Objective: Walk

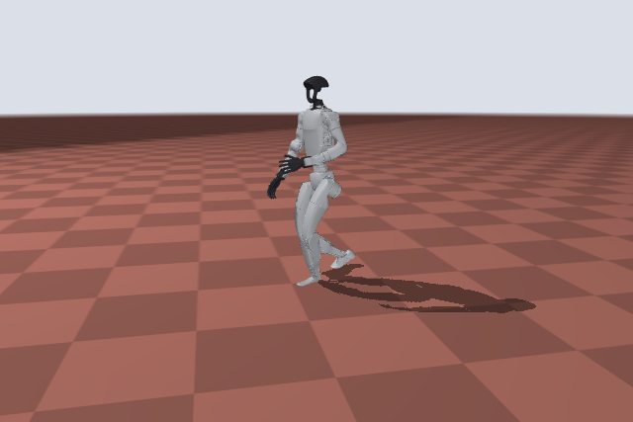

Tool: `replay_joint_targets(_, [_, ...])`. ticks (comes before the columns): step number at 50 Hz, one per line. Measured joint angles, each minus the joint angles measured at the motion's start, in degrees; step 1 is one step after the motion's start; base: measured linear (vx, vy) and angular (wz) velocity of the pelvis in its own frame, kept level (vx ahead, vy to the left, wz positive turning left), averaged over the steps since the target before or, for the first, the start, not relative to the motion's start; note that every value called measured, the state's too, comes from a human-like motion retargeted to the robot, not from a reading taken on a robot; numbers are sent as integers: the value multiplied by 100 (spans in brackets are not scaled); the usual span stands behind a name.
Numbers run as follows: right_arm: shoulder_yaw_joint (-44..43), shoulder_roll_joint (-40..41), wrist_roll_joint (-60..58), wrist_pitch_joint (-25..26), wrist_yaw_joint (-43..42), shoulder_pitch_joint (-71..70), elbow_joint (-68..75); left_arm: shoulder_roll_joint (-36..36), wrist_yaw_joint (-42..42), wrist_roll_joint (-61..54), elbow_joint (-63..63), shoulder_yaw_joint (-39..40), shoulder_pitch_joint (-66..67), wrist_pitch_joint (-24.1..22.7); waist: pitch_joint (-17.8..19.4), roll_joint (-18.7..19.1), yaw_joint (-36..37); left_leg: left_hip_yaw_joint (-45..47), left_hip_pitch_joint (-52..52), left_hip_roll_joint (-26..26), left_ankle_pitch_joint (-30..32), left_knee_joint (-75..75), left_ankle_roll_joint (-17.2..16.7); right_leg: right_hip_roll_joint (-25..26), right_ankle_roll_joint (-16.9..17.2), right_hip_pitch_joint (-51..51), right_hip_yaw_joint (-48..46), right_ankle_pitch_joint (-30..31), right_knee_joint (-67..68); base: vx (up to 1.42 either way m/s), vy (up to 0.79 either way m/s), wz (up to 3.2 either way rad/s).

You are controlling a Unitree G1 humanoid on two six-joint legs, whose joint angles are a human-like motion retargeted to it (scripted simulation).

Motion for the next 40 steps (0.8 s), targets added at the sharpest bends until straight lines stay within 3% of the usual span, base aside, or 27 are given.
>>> replay_joint_targets(2, [3, 44, 12, 36, 87, -34, -45, 75, -25, 47, -33, 17, -113, 20, 39, -236, -58, -71, 412, -447, 159, -580, 90, -142, 195, -125, 312, 94, 405, 23, 8, 76])
replay_joint_targets(7, [13, 137, 63, 83, 213, -46, -86, 166, 17, 254, -80, -10, -357, 43, 113, -440, -170, -306, 921, -924, 183, -960, 180, -454, 210, -499, 558, 311, 1385, 22, 6, 53])
replay_joint_targets(15, [9, 228, 147, 138, 283, 46, -72, 171, 112, 554, -94, -84, -726, 99, 230, -405, -361, -735, 1404, -1132, -1, -934, 110, -549, -105, -1127, 777, -486, 1611, 21, 1, 46])
replay_joint_targets(21, [-16, 240, 198, 236, 391, 117, -34, 182, 31, 622, -123, -111, -983, 128, 242, -8, -399, -1211, 1779, -830, -37, -1250, -23, 143, -251, -1425, 954, -824, 509, 20, -5, 36])
replay_joint_targets(28, [-34, 330, 265, 349, 539, 353, 46, 292, -208, 672, -165, -190, -956, 130, 189, 184, -342, -1656, 2064, -662, -19, -1460, -106, 876, -177, -1300, 1492, -740, -822, 14, -8, 31])
replay_joint_targets(40, [-58, 390, 246, 372, 673, 628, 146, 378, -582, 857, -242, -305, -884, 143, 224, 107, -33, -1957, 2582, -594, -96, -1571, -118, 959, -243, -571, 1365, -851, -1473, 9, -7, 4])
